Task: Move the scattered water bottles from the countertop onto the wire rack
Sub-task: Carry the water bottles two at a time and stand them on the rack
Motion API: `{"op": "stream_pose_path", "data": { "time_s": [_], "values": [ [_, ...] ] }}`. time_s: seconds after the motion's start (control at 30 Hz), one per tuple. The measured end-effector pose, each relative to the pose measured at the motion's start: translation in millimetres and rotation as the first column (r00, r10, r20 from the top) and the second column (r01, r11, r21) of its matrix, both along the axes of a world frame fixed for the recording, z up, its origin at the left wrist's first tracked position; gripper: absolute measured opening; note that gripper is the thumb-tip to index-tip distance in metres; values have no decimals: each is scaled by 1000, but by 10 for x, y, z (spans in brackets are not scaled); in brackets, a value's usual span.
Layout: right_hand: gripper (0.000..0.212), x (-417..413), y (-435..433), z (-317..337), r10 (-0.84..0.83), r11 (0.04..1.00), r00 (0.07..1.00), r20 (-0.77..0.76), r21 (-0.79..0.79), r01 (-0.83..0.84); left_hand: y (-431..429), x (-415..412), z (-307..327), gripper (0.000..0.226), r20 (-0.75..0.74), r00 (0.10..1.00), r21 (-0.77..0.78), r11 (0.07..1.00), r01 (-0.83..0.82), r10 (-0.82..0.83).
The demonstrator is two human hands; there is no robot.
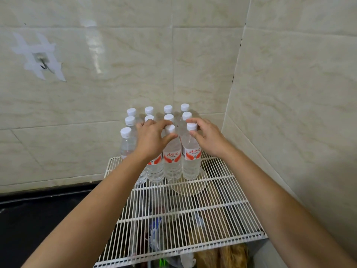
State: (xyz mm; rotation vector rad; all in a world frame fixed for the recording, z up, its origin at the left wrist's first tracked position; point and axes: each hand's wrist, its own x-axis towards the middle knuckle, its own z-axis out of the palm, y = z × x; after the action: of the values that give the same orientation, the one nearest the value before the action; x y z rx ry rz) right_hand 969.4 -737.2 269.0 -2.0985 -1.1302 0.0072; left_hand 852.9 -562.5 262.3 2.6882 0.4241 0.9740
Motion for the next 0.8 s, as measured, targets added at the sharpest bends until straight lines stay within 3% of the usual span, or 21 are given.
{"op": "stream_pose_path", "data": {
  "time_s": [0.1, 0.17, 0.3, 0.63, 0.7, 0.8],
  "values": [
    [46, 35, -38, -19, 1, 1000, 998, -65, 26, 1, -17, -6, -11, 46, -15, 1000, 20, 1000, -8, 8],
    [59, 62, -75, 41, 58, 997, 993, -105, -54, -64, -21, -7, -8, 45, -26, 1000, 27, 1000, -7, 7],
    [53, 109, -38, 173, 64, 980, 998, 0, -189, -63, -26, -16, 36, 46, -79, 997, 13, 1000, -17, 18],
    [68, 59, 27, 83, 7, 993, 999, -45, -120, -13, -38, -68, 35, 48, -100, 995, 18, 1000, -16, 17],
    [75, 24, -21, 67, -14, 995, 1000, -20, -97, 12, -32, -105, 37, 52, -58, 997, -42, 998, 47, -49],
    [67, -67, -55, 70, -114, 993, 991, 76, 43, 111, -1, -302, 63, 56, 164, 983, -177, 978, 109, -80]
  ]
}}
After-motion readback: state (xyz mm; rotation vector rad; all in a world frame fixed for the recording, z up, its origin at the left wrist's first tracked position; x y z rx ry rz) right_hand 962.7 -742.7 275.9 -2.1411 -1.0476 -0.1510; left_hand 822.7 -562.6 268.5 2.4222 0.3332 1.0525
